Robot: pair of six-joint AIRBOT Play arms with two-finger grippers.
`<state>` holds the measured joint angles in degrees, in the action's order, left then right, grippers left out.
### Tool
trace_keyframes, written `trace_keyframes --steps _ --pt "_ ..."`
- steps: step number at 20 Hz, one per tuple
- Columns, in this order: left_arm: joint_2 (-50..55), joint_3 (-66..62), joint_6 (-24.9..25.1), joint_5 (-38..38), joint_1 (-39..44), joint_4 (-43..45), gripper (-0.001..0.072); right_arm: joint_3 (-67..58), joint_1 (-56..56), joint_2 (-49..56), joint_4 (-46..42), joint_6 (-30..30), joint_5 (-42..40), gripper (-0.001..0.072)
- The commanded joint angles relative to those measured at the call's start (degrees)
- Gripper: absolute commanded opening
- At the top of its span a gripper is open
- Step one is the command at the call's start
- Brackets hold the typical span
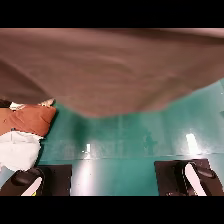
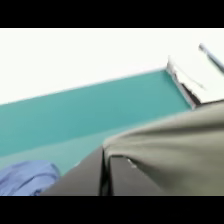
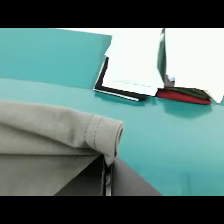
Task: Fold the shirts.
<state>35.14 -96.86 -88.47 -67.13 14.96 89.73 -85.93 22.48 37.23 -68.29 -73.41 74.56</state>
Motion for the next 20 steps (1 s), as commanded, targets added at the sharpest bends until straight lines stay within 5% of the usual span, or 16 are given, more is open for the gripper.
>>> trace_keyframes --steps 1,6,10,14,15,16,20 --pt "0.94 -0.46 -0.20 -4.17 -0.04 -0.79 0.0025 -0.85 1.16 1.38 0.48 -1.18 2.99 0.0014" --pt "14.38 14.71 0.50 -10.34 -0.04 -3.08 0.0025 -0.81 -7.54 16.20 -1.25 -4.28 5.79 0.0013" --pt "28.79 29.62 3.26 6.01 -0.07 -10.78 0.0026 -0.81 -11.47 34.32 -5.42 -5.20 8.48 0.0014" --pt "41.33 28.63 2.97 16.55 -0.48 -9.46 0.0044 -0.87 -12.04 46.21 -4.24 -5.18 4.24 0.0022" --pt "42.56 27.19 2.80 16.52 -1.27 -10.51 0.0287 -0.87 -12.04 47.41 -2.69 -5.16 3.39 0.0182" --pt "42.53 26.12 2.75 15.87 -2.60 -11.45 0.0409 -0.87 -11.65 47.82 -1.49 -5.16 2.40 0.0399" --pt "39.60 20.24 3.32 -0.55 -10.58 -13.70 0.0408 -0.66 -8.66 44.65 4.44 -1.77 3.19 0.0441"
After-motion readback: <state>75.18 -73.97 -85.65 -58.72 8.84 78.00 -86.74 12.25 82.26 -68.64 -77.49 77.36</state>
